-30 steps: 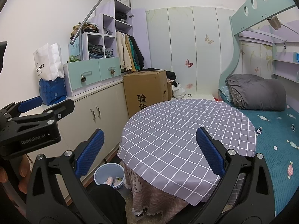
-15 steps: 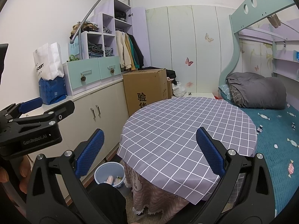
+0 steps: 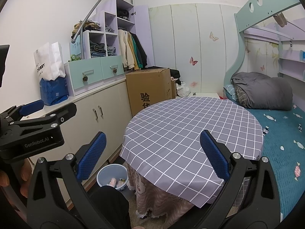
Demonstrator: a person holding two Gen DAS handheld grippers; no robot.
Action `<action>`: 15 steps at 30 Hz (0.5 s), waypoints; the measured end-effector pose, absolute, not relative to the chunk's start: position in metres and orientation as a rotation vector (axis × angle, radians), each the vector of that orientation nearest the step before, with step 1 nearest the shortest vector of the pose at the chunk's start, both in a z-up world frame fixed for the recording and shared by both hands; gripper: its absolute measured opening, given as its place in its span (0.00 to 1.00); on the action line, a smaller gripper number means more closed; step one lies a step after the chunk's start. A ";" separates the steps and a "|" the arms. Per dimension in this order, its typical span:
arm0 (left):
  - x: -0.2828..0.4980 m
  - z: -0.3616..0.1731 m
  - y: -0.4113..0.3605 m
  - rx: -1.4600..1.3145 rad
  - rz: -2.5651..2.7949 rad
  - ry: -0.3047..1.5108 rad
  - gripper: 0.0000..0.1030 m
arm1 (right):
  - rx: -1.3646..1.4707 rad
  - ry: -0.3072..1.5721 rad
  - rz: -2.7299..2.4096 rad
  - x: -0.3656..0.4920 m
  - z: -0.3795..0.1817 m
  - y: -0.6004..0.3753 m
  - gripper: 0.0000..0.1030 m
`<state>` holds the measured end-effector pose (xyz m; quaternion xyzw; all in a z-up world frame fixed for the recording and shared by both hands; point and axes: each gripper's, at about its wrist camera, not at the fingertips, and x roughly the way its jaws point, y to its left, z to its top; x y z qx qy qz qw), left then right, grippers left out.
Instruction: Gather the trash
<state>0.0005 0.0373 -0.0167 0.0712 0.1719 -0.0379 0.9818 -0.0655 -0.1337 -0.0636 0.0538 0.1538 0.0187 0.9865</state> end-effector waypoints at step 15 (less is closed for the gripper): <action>0.010 -0.026 0.035 0.146 -0.084 0.379 0.94 | 0.130 0.343 0.035 -0.055 -0.073 -0.145 0.94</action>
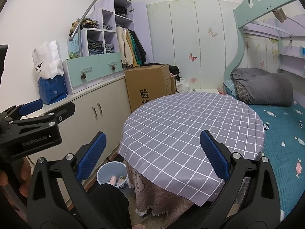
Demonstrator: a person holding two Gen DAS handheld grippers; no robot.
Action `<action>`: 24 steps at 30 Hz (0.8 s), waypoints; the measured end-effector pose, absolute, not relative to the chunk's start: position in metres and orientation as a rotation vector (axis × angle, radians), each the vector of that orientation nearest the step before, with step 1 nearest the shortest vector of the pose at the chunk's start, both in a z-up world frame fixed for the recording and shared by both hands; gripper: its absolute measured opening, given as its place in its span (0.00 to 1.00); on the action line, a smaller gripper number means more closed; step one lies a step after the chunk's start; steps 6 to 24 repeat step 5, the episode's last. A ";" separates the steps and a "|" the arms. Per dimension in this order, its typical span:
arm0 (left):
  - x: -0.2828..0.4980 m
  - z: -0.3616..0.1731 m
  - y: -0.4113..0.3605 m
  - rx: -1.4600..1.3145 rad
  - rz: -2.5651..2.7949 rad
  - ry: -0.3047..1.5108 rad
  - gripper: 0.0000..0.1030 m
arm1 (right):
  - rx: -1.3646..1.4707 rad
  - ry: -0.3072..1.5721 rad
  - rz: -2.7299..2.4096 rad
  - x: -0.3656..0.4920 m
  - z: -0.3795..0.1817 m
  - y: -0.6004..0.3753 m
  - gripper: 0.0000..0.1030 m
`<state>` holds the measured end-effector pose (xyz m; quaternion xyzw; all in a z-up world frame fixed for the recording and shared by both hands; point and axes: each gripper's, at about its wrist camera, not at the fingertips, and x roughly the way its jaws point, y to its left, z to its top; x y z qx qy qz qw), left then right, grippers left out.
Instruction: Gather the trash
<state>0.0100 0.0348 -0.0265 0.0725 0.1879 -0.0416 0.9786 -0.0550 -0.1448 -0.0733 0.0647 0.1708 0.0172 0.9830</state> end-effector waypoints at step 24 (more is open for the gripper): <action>0.019 -0.037 0.030 0.135 -0.088 0.417 0.94 | 0.156 0.368 0.016 -0.049 -0.081 -0.156 0.94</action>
